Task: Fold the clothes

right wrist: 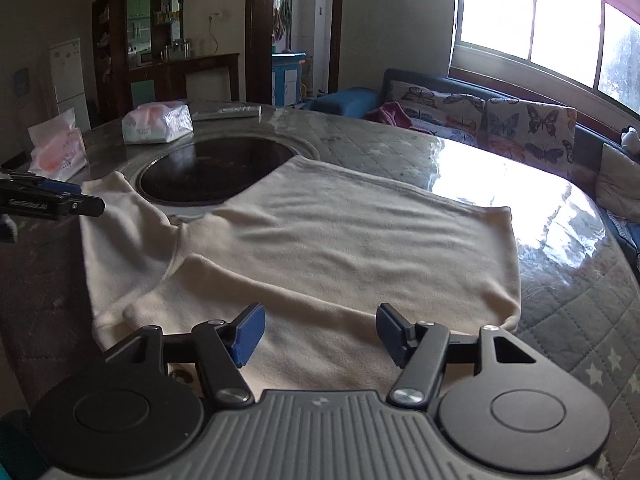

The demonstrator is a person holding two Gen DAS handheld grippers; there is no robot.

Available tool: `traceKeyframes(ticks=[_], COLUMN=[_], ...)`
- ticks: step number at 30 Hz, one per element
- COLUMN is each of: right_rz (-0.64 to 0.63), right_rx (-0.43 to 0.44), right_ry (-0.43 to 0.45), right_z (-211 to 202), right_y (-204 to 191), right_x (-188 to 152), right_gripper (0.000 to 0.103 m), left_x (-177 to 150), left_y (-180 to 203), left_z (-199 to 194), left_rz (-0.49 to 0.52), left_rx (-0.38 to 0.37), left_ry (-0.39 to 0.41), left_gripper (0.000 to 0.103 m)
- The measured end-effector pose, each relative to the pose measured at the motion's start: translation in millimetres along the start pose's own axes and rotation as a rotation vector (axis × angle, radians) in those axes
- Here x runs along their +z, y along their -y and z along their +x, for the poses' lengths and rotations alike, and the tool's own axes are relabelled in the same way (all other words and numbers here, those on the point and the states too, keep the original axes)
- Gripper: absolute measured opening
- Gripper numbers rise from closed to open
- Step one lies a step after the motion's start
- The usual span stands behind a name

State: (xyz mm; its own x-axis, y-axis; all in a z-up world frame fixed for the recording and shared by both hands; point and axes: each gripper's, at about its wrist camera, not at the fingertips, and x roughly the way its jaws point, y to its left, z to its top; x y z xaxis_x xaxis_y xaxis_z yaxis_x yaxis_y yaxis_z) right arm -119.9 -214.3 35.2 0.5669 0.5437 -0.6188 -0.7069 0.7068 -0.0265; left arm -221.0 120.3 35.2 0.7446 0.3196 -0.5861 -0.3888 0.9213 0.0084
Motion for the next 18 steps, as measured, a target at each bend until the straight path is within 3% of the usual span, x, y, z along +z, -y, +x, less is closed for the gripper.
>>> traceKeyframes(ticks=[4,9,12,18], right_rz=[0.000,0.003,0.005,0.027], right_rx=[0.006,0.011,0.012,0.009], right_ry=[0.013,0.015,0.018,0.031], right_z=[-5.8,-7.1,-8.8,-11.9], right_y=[-4.2,-7.9,-8.7,-5.8], right_x=[2.0,1.5,0.9,-0.2], right_gripper=[0.065,0.065,0.065,0.065], left_x=[2.6,3.1,3.9,4.4], left_y=[-31.9,-50.1,-50.6,-49.0], left_z=[13.0,28.5,29.4,28.2], left_rz=[-0.149,-0.228,-0.220,-0.226], left_rx=[0.087,0.130,0.150,0.121], left_ry=[-0.019,-0.050,-0.041,-0.026], left_gripper=[0.071,0.062,0.047,0.013])
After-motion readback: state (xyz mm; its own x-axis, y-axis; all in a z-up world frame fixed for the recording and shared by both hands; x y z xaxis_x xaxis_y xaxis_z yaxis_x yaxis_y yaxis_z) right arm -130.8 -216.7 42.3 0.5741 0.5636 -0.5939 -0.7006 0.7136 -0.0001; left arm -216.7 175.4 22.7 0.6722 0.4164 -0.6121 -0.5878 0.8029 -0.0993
